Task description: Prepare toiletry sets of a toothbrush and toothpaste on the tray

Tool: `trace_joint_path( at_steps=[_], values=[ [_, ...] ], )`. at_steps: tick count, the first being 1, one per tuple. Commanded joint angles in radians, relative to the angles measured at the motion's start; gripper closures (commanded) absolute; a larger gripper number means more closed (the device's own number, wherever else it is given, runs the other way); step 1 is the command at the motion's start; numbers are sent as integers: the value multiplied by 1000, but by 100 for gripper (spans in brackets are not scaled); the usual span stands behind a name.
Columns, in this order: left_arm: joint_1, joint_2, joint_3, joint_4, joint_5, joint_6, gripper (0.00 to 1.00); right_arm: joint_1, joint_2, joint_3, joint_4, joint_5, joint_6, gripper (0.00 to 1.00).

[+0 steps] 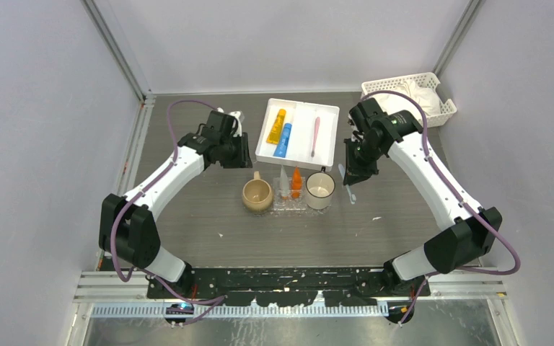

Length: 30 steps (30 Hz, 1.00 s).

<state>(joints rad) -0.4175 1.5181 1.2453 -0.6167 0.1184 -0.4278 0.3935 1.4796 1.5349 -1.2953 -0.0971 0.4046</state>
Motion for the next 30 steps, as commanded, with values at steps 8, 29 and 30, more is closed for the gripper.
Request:
trace_joint_path(
  at_steps=[8,29,30],
  values=[
    [5,-32,-33,64,46,-8,65,55,-39,-38,-87,-223,15,99],
    [8,-6,-58,92,49,-5,65,60,259,1,72,-265,0,63],
    [8,-5,-57,92,49,-5,65,53,265,13,74,-266,-2,59]
  ],
)
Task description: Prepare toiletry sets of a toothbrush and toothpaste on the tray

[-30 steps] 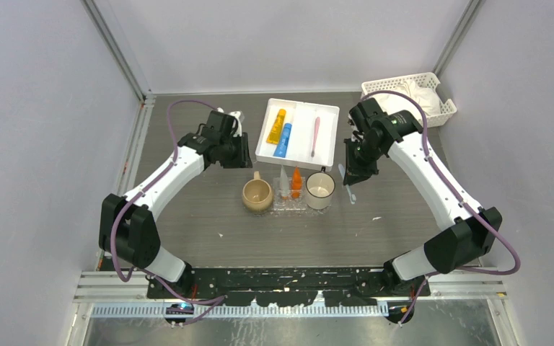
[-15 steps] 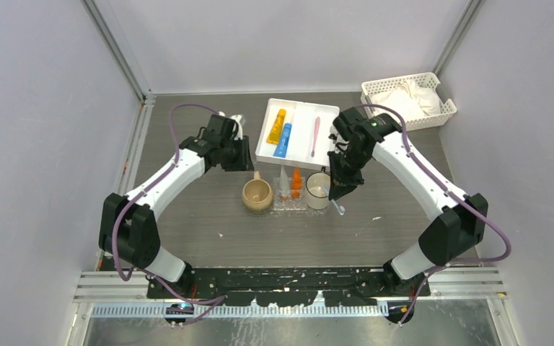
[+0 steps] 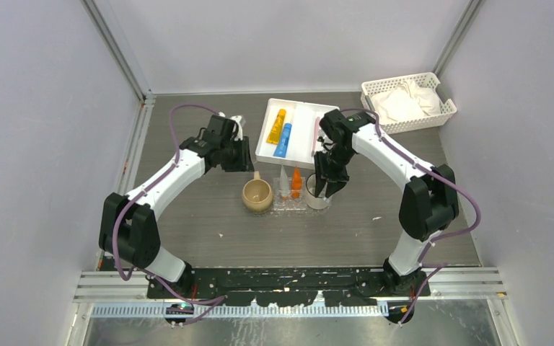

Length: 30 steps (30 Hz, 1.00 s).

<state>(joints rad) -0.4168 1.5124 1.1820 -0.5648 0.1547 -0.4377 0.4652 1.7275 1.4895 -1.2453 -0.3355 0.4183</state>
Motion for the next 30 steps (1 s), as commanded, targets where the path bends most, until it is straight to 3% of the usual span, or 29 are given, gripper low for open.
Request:
trace_joint_path(
  at_steps=[1,5,9,19,25,30],
  values=[
    [7,3,8,40,12,5,65,-27,21,75,22,-28,-15,53],
    [7,3,16,38,5,7,65,-56,26,185,3,-34,-19,45],
    [7,5,26,38,-15,8,65,-86,78,393,-12,7,-13,43],
    [7,12,0,153,-114,7,64,-46,561,1005,22,42,3,44],
    [7,-60,-69,205,-147,7,63,-25,681,983,225,16,16,44],
    [8,-34,-74,212,-187,24,63,-25,762,1043,285,-8,38,46]
  ],
)
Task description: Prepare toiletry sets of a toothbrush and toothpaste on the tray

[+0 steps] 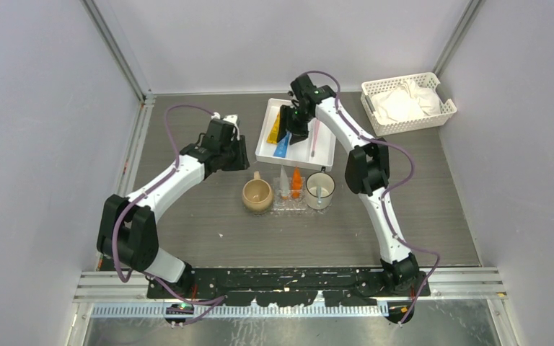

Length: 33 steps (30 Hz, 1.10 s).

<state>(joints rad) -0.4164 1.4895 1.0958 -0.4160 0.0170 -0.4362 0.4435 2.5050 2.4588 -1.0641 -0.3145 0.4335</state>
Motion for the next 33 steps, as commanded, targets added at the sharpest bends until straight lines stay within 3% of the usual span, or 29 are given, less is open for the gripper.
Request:
trace_joint_path(
  at_steps=[1,13,24,28,33],
  values=[
    [8,8,20,61,-47,26,63,-2,-2,89,104,-33,23,46],
    [36,219,177,79,-22,31,63,18,11,-8,73,168,-32,53],
    [54,362,340,94,47,61,63,37,32,-44,56,250,-64,58],
    [54,377,346,103,67,49,63,40,-23,-141,52,370,-82,67],
    [54,367,324,112,84,32,64,39,-93,-283,75,449,-125,70]
  ],
)
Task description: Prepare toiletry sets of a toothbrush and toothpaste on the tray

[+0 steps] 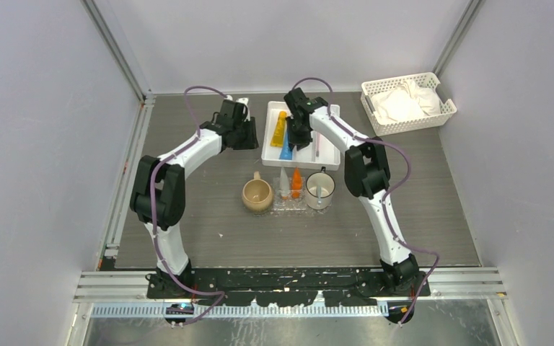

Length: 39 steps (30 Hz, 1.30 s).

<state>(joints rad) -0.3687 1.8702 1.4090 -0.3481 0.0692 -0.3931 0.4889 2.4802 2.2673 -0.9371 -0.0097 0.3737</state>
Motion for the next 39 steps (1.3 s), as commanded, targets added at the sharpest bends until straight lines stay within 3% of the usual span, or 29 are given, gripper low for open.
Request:
trace_joint_path(
  at_steps=[1,7,10,11,19,23,28,30,31,32,34,39],
  values=[
    [7,-16,7,46,34,-14,64,-6,-75,-107,-54,161,-71,71],
    [7,-40,-15,47,43,-20,64,-8,-158,-222,-29,189,-87,71],
    [7,-43,-19,40,34,-13,64,-9,-179,-198,-11,152,-98,52],
    [7,-44,-19,38,34,-10,64,-10,-185,-183,-5,144,-101,50],
    [7,-77,-46,21,14,13,64,-9,-224,-27,33,30,-99,49],
    [7,-95,-51,11,5,17,64,-3,-182,56,49,-123,-73,50],
    [7,-122,-64,-9,7,17,62,11,-90,133,65,-121,-39,45],
    [7,-146,-80,-11,11,17,57,13,-61,133,100,-115,-17,42],
    [7,-161,-93,-12,12,17,44,15,-45,135,117,-110,-7,41],
    [7,-186,-106,-10,11,17,25,16,-25,137,135,-102,3,39],
    [7,-222,-137,-8,2,14,2,18,0,148,166,-88,19,38],
    [7,-352,-228,-1,-38,2,0,17,67,198,210,-38,57,38]
  ],
)
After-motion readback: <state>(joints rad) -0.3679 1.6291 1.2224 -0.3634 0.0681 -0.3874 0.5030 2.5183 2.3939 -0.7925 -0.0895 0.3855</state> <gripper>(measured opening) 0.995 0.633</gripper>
